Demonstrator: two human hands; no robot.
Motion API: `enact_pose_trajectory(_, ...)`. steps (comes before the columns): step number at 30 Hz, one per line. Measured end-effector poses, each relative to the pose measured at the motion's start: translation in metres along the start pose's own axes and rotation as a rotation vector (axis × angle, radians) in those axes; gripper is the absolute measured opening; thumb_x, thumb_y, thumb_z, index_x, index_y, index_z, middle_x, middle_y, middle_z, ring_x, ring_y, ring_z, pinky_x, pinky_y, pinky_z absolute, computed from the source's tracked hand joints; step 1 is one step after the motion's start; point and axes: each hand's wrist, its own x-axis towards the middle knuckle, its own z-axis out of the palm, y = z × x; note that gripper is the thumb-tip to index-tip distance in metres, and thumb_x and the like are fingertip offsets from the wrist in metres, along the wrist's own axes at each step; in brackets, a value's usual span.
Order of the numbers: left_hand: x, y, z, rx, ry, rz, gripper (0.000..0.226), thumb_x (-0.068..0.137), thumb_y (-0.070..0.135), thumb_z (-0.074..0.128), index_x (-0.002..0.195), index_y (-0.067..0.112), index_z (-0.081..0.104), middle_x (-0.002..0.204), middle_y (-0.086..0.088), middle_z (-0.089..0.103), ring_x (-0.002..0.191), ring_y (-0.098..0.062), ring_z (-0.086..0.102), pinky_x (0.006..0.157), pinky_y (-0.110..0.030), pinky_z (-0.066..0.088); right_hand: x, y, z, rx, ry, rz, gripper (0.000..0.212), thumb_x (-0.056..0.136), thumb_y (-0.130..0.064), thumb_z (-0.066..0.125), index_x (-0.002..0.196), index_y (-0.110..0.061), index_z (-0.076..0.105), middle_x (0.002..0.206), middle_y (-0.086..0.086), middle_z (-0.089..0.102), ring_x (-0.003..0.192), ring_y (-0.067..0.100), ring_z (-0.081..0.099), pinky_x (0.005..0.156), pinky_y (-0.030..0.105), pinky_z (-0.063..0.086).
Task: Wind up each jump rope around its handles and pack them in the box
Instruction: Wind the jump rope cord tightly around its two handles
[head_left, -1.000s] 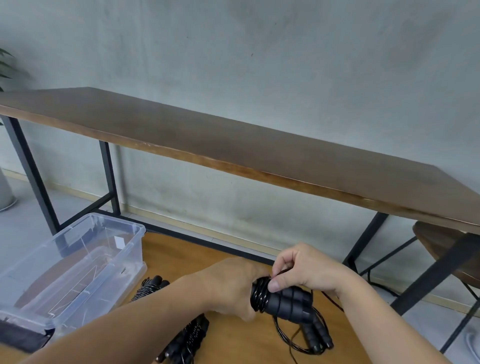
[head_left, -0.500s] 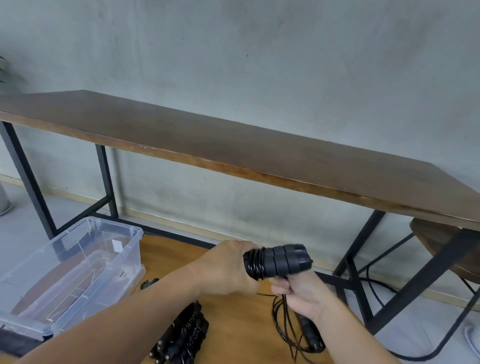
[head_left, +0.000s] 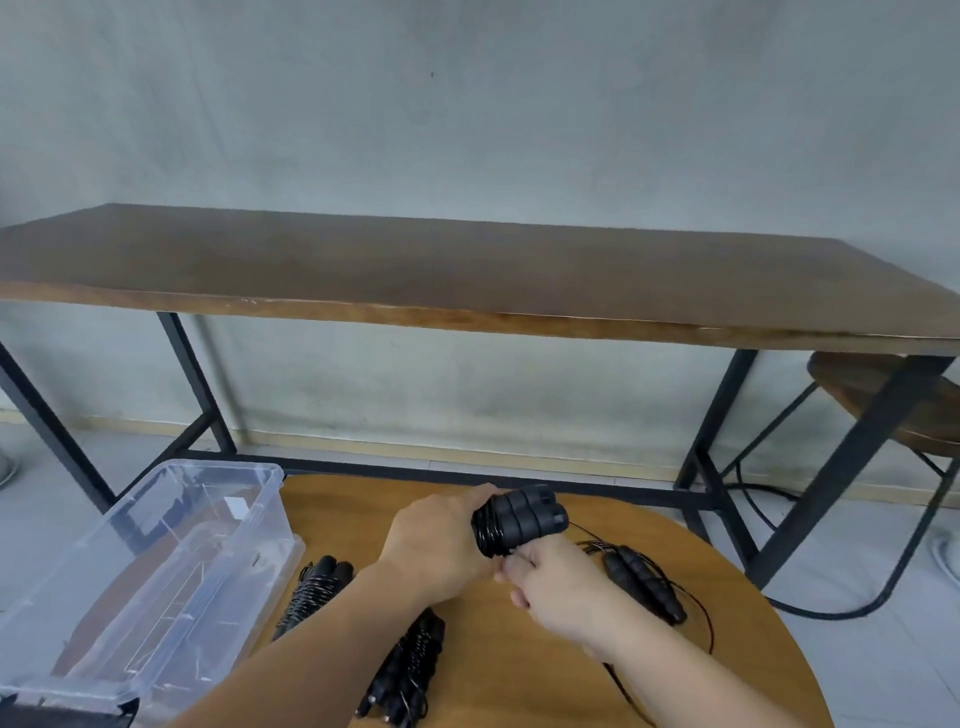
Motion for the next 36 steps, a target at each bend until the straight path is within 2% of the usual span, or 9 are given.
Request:
enact_pose_trajectory(3,-0.002,-0.001,0.002,0.189,0.057,0.029,0.049,0.082,0.036,0.061,0.128,0.041,0.043,0.085,0.013,0.051,0.079,-0.013,0.053,0.065,-0.026,0.040,-0.007,-0.008,-0.002,-0.257,-0.012,-0.060,0.032,0.099,-0.024,0.045,0.069,-0.015,0.047,0.067,0.002,0.047,0.058,0.018,0.041,0.055,0.029,0.031)
enact_pose_trajectory(6,-0.005,0.000,0.001,0.262,0.038,0.100,0.048,0.082,0.037,0.060,0.125,0.044,0.041,0.085,0.011,0.047,0.077,-0.015,0.050,0.063,-0.027,0.036,-0.016,-0.022,-0.017,-0.440,-0.029,-0.125,0.038,0.095,-0.021,0.048,0.060,-0.014,0.038,0.056,0.000,0.036,0.053,0.019,0.033,0.049,0.030,0.025)
enact_pose_trajectory(11,-0.013,0.011,-0.016,0.270,-0.087,0.262,0.047,0.077,0.034,0.061,0.121,0.045,0.050,0.087,0.010,0.051,0.083,-0.016,0.055,0.067,-0.026,0.033,-0.019,-0.046,-0.052,-0.558,-0.049,-0.174,0.018,0.082,-0.034,0.070,0.074,-0.018,0.073,0.064,-0.006,0.061,0.060,0.012,0.051,0.054,0.026,0.041)
enact_pose_trajectory(21,-0.028,0.029,-0.036,-0.070,-0.175,0.287,0.030,0.069,0.023,0.068,0.082,0.041,0.049,0.078,0.006,0.056,0.070,-0.007,0.050,0.061,-0.020,0.039,0.002,-0.037,-0.102,-0.095,-0.156,-0.248,0.026,0.066,-0.037,0.088,0.076,-0.017,0.073,0.070,-0.007,0.065,0.065,0.006,0.057,0.067,0.026,0.047)
enact_pose_trajectory(25,-0.026,0.036,-0.046,-0.191,-0.166,0.271,0.040,0.065,0.022,0.066,0.085,0.055,0.051,0.078,0.002,0.063,0.063,-0.012,0.055,0.056,-0.029,0.043,0.011,-0.027,-0.104,0.287,-0.212,-0.197,0.017,0.072,-0.021,0.083,0.079,-0.017,0.068,0.072,-0.003,0.069,0.065,0.010,0.065,0.060,0.023,0.051)
enact_pose_trajectory(29,-0.023,0.039,-0.053,-0.331,-0.135,0.248,0.041,0.066,0.017,0.067,0.087,0.051,0.058,0.072,0.008,0.061,0.060,-0.004,0.052,0.055,-0.017,0.039,0.015,-0.016,-0.096,0.706,-0.269,-0.193,0.014,0.074,-0.017,0.078,0.080,-0.012,0.066,0.074,0.003,0.069,0.062,0.013,0.065,0.056,0.024,0.054)
enact_pose_trajectory(32,-0.017,0.039,-0.057,-0.434,-0.105,0.223,0.039,0.069,0.020,0.073,0.099,0.043,0.064,0.082,0.007,0.067,0.064,-0.003,0.058,0.059,-0.014,0.042,0.017,-0.015,-0.086,0.929,-0.162,-0.174,0.029,0.061,-0.018,0.087,0.080,-0.008,0.068,0.080,0.003,0.070,0.073,0.013,0.066,0.072,0.030,0.055)
enact_pose_trajectory(34,-0.013,0.039,-0.059,-0.498,-0.088,0.208,0.040,0.071,0.029,0.080,0.105,0.042,0.065,0.082,0.015,0.067,0.064,0.002,0.058,0.059,-0.011,0.043,0.021,-0.014,-0.080,0.984,-0.101,-0.163,0.031,0.054,-0.022,0.093,0.074,-0.012,0.072,0.077,-0.001,0.065,0.071,0.011,0.056,0.068,0.032,0.043)
enact_pose_trajectory(36,-0.008,0.040,-0.060,-0.554,-0.052,0.192,0.037,0.071,0.032,0.082,0.104,0.041,0.067,0.078,0.018,0.065,0.062,0.003,0.055,0.059,-0.013,0.042,0.022,-0.018,-0.072,0.983,-0.077,-0.170,0.015,0.081,-0.019,0.075,0.073,-0.012,0.064,0.062,-0.002,0.051,0.055,0.009,0.036,0.054,0.027,0.021)
